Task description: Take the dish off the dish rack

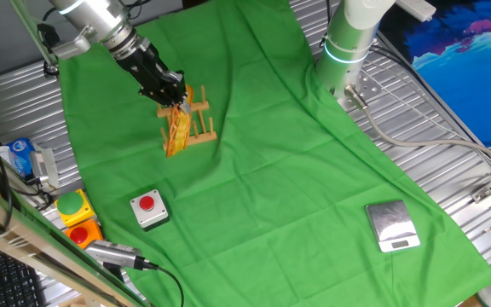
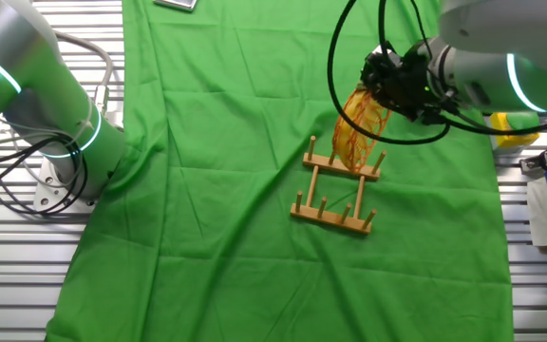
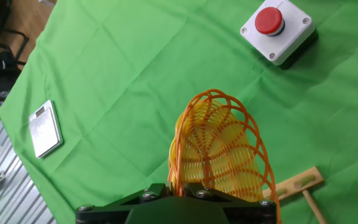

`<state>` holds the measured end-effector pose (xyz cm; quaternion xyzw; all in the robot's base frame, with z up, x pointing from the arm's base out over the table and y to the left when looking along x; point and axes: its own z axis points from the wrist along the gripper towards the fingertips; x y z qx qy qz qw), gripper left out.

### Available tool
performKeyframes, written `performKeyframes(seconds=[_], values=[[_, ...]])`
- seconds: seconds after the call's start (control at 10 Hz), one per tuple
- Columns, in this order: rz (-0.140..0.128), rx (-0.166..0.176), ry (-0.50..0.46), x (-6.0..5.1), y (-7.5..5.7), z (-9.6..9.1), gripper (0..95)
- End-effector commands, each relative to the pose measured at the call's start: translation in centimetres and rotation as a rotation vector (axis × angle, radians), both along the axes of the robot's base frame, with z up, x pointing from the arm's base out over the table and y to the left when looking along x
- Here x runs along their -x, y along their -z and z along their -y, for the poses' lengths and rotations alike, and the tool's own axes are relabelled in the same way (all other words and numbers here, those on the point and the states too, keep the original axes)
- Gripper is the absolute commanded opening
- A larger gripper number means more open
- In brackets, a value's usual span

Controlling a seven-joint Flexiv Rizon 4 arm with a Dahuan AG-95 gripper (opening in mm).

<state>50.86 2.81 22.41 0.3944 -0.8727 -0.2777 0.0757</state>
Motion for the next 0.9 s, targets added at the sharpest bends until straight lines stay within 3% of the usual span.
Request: performKeyframes(seconds=[0.1, 0.3, 0.5, 0.6, 0.7, 0.9], values=[[0.005, 0.022, -0.014, 0.05, 0.02, 0.01, 0.0], [0.003, 0.038, -0.007, 0.04, 0.03, 0.02, 0.0], [-0.023, 0.064, 0.025, 0.04, 0.03, 0.02, 0.0], [-0.019, 0.077, 0.036, 0.04, 0.03, 0.02, 0.0], [-0.008, 0.057, 0.018, 0.04, 0.03, 0.02, 0.0], [-0.014, 0.068, 0.028, 0.04, 0.03, 0.02, 0.0]])
